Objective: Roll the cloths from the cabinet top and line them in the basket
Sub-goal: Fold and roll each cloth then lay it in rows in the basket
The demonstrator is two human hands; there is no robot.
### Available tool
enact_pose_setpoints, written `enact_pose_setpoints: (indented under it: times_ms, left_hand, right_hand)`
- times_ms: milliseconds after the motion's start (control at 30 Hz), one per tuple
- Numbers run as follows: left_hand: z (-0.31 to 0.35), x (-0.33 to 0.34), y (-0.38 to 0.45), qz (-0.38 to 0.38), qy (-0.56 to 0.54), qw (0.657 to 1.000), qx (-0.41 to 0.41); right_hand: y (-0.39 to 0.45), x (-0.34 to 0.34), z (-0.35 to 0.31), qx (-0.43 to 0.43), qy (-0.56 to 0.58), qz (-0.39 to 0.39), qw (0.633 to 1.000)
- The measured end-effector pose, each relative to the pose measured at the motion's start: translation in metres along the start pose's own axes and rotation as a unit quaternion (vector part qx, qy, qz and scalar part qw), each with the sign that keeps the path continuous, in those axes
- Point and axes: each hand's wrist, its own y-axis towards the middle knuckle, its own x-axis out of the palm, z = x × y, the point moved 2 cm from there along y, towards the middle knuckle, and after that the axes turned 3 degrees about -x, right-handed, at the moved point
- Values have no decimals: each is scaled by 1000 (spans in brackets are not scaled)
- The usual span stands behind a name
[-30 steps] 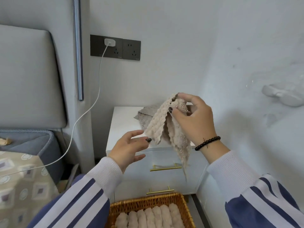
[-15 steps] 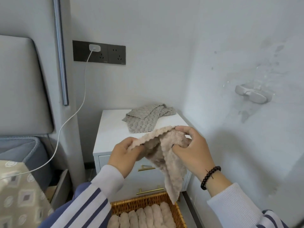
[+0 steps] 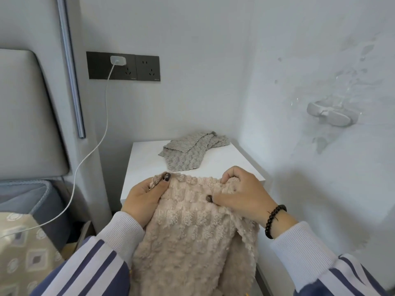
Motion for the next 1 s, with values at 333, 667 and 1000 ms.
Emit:
enact_pose_setpoints:
  times_ms: [333,667,1000]
  left_hand:
    - [5,-31,14,110,60,991,49]
    - [3,-51,49,167,346,919,93]
    - [-17,-59,96,123,36,988,-83]
  right_hand:
    - [30,-4,24,10,-147,-6,989]
    - [75,0,46,42,-158,132,978]
    - [119,22,53,154,183,94,966]
